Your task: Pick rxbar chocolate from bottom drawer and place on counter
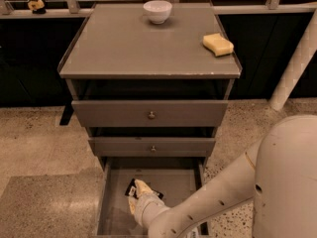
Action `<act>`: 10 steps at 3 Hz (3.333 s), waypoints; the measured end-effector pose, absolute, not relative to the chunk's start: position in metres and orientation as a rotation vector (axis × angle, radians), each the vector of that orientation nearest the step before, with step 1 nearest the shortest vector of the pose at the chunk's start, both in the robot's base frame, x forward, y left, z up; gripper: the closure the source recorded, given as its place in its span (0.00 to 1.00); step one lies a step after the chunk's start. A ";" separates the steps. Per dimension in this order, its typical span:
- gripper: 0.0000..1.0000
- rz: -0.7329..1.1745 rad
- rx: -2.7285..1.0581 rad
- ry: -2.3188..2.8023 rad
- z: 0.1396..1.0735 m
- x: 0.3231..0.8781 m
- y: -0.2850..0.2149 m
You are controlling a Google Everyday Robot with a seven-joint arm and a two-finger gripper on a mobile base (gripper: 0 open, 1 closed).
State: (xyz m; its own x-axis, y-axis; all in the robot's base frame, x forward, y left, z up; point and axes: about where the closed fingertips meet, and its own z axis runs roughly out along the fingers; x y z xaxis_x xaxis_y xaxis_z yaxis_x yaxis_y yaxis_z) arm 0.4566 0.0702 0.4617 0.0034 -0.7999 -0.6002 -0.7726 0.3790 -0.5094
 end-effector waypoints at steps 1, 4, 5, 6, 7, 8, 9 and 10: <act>1.00 -0.074 -1.373 1.738 0.477 0.472 0.061; 1.00 -0.185 -1.397 1.630 0.566 0.545 0.043; 1.00 -0.230 -1.441 1.611 0.583 0.545 0.050; 1.00 -0.346 -1.591 1.456 0.632 0.531 0.087; 1.00 -0.440 -1.615 1.311 0.706 0.521 0.105; 1.00 -0.494 -1.583 1.250 0.745 0.519 0.104; 1.00 -0.524 -1.578 1.252 0.752 0.528 0.097; 1.00 -0.600 -1.568 1.205 0.786 0.559 0.079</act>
Offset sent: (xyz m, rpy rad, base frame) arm 0.0897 -0.0371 0.1022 -0.0496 -0.1526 0.0113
